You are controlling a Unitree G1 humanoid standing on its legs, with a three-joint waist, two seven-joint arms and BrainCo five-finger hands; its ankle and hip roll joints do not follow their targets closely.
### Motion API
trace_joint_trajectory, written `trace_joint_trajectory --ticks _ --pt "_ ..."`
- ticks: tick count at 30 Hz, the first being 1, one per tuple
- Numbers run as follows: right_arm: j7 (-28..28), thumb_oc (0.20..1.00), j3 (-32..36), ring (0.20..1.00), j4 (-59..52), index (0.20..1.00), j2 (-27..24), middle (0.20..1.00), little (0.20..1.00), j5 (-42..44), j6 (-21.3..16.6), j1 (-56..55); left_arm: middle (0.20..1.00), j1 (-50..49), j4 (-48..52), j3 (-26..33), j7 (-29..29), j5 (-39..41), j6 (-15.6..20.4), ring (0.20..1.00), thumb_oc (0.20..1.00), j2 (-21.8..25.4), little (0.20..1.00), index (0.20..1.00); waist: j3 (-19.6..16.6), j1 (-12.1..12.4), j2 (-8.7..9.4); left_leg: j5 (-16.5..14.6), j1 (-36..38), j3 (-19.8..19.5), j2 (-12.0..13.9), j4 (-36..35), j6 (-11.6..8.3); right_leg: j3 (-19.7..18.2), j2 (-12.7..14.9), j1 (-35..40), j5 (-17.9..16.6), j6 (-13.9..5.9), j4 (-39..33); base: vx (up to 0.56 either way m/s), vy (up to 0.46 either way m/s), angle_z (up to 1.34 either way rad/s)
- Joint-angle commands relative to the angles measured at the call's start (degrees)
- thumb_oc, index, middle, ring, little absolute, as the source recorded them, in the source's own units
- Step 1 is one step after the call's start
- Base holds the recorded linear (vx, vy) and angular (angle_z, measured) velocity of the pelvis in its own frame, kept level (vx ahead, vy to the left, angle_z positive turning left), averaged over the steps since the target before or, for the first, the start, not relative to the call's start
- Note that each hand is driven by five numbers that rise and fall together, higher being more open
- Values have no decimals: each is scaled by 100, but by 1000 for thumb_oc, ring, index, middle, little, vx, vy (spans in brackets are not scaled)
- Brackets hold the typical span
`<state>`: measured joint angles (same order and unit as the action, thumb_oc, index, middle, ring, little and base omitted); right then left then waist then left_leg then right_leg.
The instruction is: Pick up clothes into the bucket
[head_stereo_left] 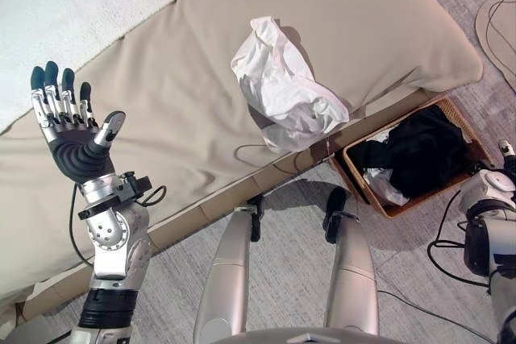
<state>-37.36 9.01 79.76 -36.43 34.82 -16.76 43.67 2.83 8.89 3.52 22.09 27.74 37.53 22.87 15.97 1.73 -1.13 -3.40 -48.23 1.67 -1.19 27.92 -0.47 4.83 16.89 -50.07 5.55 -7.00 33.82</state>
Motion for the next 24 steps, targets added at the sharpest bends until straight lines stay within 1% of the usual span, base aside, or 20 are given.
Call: trace_joint_trajectory --ticks 1,3,4,5,6,7,8,10,11,14,15,16,17,18,19,20,21,22,23,24 --pt "-173 1000 -323 1000 -745 1000 187 1000 1000 -606 -413 -228 1000 61 108 403 61 -274 337 1000 1000 -87 1000 1000 24 -109 -32 333 51 -144 144 -714 -162 -138 37 214 -703 -235 -866 17 8 -6" --pt "-193 1000 -608 1000 -1709 1000 391 1000 1000 -1389 -431 -717 1000 90 -14 459 120 -433 342 1000 1000 -102 1000 1000 57 -171 3 375 230 -147 151 -848 -170 -140 27 387 -767 -246 -1031 18 4 -8" --pt "-217 1000 -597 1000 -1751 1000 407 1000 1000 -1415 -410 -747 1000 82 -13 454 129 -443 343 1000 1000 -100 1000 1000 58 -172 5 378 245 -148 150 -856 -170 -136 27 403 -770 -247 -1040 7 11 -8" --pt "-125 1000 -746 1000 -2788 1000 483 1000 1000 -2109 -463 -1280 1000 118 -237 422 134 -587 335 1000 1000 -99 1000 1000 98 -235 40 416 390 -165 158 -954 -179 -112 29 567 -811 -262 -1147 10 15 -5" --pt "-46 1000 -868 1000 -3127 1000 498 1000 1000 -2457 -449 -1453 1000 142 -359 381 120 -649 310 1000 1000 -99 1000 1000 116 -250 49 433 428 -164 161 -964 -187 -99 42 616 -822 -272 -1173 0 0 0" --pt "172 1000 -1074 1000 -3640 1000 536 1000 1000 -2970 -458 -1726 1000 226 -656 252 65 -837 226 1000 1000 -49 1000 1000 150 -288 70 435 481 -163 161 -948 -192 -80 49 706 -840 -278 -1223 0 0 0" --pt "170 1000 -1067 1000 -3652 1000 539 1000 1000 -2975 -452 -1736 1000 230 -664 245 70 -841 231 1000 1000 -47 1000 1000 153 -286 69 434 485 -165 160 -947 -192 -77 50 713 -840 -279 -1225 14 14 -5" --pt "372 1000 -1366 1000 -4115 1000 733 1000 1000 -3460 -388 -1918 1000 379 -916 42 35 -1035 83 1000 1000 -46 1000 1000 210 -328 101 414 480 -147 151 -849 -184 -84 50 749 -842 -276 -1206 8 22 -8" --pt "368 1000 -1364 1000 -4121 1000 736 1000 1000 -3466 -384 -1920 1000 384 -922 41 35 -1034 86 1000 1000 -43 1000 1000 213 -328 103 412 480 -147 151 -846 -184 -85 50 750 -841 -276 -1205 0 0 0" --pt "545 1000 -1905 1000 -4172 1000 1033 1000 1000 -4035 -249 -1892 1000 651 -1138 -172 104 -1372 -103 1000 1000 -57 1000 1000 282 -373 147 388 451 -129 173 -758 -190 -97 47 760 -823 -272 -1209 0 0 0" --pt "542 1000 -1908 1000 -4167 1000 1036 1000 1000 -4038 -250 -1884 1000 656 -1142 -172 112 -1380 -101 1000 1000 -57 1000 1000 286 -376 148 386 450 -129 174 -755 -190 -97 46 760 -822 -272 -1208 0 0 0" --pt "701 1000 -2349 1000 -4019 1000 1337 1000 1000 -4305 -178 -1786 1000 1065 -1561 -451 386 -2047 -293 1000 1000 47 1000 1000 362 -433 180 374 370 -113 185 -631 -208 -123 22 681 -805 -267 -1154 0 0 0" --pt "699 1000 -2347 1000 -4014 1000 1339 1000 1000 -4306 -179 -1779 1000 1075 -1569 -457 401 -2060 -290 1000 1000 48 1000 1000 365 -430 183 371 365 -111 185 -625 -208 -126 22 675 -803 -267 -1149 -28 13 -6" --pt "725 1000 -2416 1000 -4021 1000 1425 1000 1000 -4318 -177 -1758 1000 1210 -1700 -521 520 -2264 -367 1000 1000 86 1000 1000 385 -443 193 360 328 -105 187 -564 -214 -141 16 645 -797 -262 -1124 -20 9 -7" --pt "769 1000 -2541 1000 -3971 1000 1546 1000 1000 -4326 -166 -1729 1000 1412 -1916 -653 696 -2624 -541 1000 1000 169 1000 1000 413 -480 199 357 279 -100 201 -516 -219 -152 3 599 -786 -257 -1088 -45 9 -8" --pt "785 1000 -2629 1000 -4018 1000 1678 1000 1000 -4321 -170 -1699 1000 1770 -2152 -805 948 -3211 -785 1000 1000 322 1000 1000 477 -518 226 349 166 -94 222 -427 -236 -169 -16 502 -762 -251 -1016 -36 6 -4" --pt "785 1000 -2623 1000 -4017 1000 1679 1000 1000 -4322 -169 -1695 1000 1782 -2161 -815 964 -3226 -784 1000 1000 321 1000 1000 477 -513 228 346 157 -92 222 -419 -236 -172 -16 492 -759 -250 -1009 -60 -3 -3" --pt "779 1000 -2741 1000 -4094 1000 1793 1000 1000 -4307 -186 -1664 1000 2225 -2425 -1013 1220 -4053 -1139 1000 1000 598 1000 1000 547 -570 255 328 -9 -87 245 -268 -256 -193 -47 356 -721 -234 -889 -34 -2 0" --pt "778 1000 -2734 1000 -4091 1000 1796 1000 1000 -4308 -186 -1658 1000 2244 -2441 -1025 1237 -4065 -1135 1000 1000 597 1000 1000 546 -563 258 321 -26 -86 246 -253 -256 -196 -47 339 -715 -234 -877 -80 2 -4" --pt "769 1000 -2850 1000 -4197 1000 1871 1000 1000 -4315 -210 -1645 1000 2768 -2761 -1210 1431 -4579 -1448 1000 1000 814 1000 1000 630 -639 284 277 -258 -97 264 10 -266 -243 -106 139 -642 -196 -660 -44 4 -6"
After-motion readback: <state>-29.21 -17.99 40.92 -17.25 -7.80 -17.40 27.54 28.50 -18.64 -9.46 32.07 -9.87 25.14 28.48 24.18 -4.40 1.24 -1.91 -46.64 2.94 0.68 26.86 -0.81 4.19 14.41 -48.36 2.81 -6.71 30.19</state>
